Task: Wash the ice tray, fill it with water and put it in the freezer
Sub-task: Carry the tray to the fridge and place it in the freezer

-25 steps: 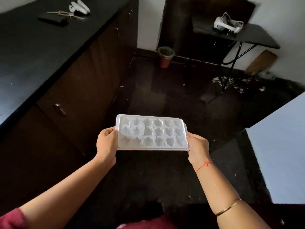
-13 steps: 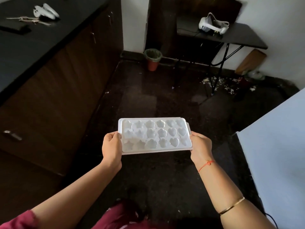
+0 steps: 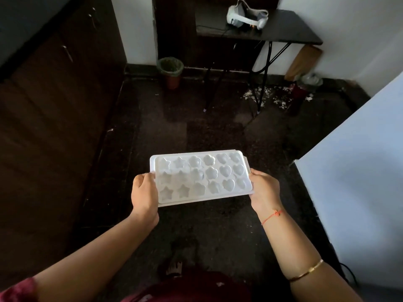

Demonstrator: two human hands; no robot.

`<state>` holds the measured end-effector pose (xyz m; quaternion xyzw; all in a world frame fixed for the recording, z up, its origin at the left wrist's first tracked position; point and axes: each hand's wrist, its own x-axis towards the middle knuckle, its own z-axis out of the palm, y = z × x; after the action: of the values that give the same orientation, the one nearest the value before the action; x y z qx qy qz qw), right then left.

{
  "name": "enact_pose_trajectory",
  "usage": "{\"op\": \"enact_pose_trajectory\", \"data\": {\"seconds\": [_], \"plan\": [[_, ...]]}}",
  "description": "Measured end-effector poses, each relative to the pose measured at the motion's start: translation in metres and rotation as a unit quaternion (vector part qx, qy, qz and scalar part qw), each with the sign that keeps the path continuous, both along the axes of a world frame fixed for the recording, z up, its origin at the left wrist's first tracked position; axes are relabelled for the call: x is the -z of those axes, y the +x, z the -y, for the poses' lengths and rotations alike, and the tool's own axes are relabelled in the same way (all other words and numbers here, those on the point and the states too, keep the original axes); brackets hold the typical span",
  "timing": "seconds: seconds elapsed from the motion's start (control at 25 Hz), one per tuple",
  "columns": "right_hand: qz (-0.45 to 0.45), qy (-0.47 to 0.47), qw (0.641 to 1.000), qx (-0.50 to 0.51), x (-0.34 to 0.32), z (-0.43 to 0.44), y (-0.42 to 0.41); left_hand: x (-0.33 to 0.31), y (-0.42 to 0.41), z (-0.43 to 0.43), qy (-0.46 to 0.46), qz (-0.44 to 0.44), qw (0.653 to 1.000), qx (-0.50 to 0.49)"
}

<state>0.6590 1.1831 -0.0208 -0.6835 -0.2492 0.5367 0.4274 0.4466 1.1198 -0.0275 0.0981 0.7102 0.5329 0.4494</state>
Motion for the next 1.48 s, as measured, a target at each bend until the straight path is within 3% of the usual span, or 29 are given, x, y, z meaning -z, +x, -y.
{"op": "enact_pose_trajectory", "data": {"seconds": [0.64, 1.48], "plan": [[0.025, -0.002, 0.998, -0.052, 0.001, -0.069, 0.111, 0.005, 0.106, -0.085, -0.026, -0.021, 0.999, -0.026], [-0.096, 0.023, 0.995, 0.017, -0.03, -0.068, 0.195, -0.012, 0.177, -0.118, -0.018, -0.039, 0.998, 0.055]]}}
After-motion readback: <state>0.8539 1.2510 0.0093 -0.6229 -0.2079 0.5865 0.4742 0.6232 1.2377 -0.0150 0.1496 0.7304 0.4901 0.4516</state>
